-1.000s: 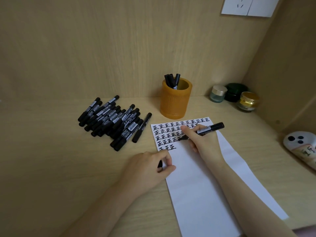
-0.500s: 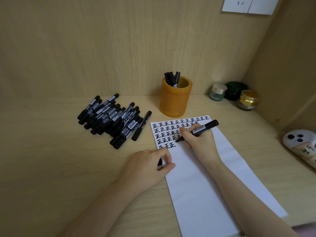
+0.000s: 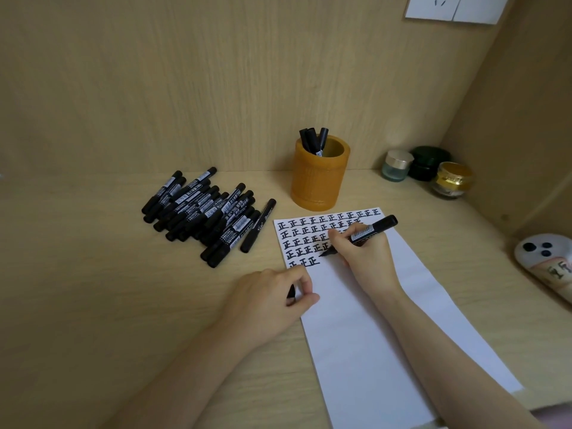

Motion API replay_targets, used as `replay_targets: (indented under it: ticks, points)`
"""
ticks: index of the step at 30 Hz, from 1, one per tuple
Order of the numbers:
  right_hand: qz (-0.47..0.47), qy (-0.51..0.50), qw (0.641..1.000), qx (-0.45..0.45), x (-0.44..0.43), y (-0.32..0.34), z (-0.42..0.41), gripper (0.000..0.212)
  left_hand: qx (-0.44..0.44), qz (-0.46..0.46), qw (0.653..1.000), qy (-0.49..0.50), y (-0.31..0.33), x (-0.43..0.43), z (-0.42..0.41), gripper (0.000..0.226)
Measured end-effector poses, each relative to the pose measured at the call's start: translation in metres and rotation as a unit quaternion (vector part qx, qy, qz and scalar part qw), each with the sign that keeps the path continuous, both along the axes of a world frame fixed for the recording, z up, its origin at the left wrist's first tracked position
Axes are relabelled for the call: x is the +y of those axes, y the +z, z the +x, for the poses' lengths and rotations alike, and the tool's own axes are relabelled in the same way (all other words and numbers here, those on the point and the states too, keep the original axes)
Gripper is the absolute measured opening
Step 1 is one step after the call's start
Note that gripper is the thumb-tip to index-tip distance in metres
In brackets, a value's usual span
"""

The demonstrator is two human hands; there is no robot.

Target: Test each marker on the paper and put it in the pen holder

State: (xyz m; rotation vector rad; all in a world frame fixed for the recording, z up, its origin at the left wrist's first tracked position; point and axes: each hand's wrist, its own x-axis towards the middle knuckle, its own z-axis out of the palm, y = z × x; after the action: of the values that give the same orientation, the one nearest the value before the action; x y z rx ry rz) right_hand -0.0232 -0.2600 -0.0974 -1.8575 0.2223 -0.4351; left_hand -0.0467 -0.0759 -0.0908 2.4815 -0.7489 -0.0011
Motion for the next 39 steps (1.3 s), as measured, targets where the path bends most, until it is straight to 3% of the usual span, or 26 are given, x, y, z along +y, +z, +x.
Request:
replay_targets:
  ticks: [39]
  points:
    - [-0.013, 0.007, 1.000, 0.002, 0.0020, 0.0033, -0.0035, 0.025, 0.017, 0.002, 1.000, -0.012, 0.0028, 0.0000, -0.0007, 0.020]
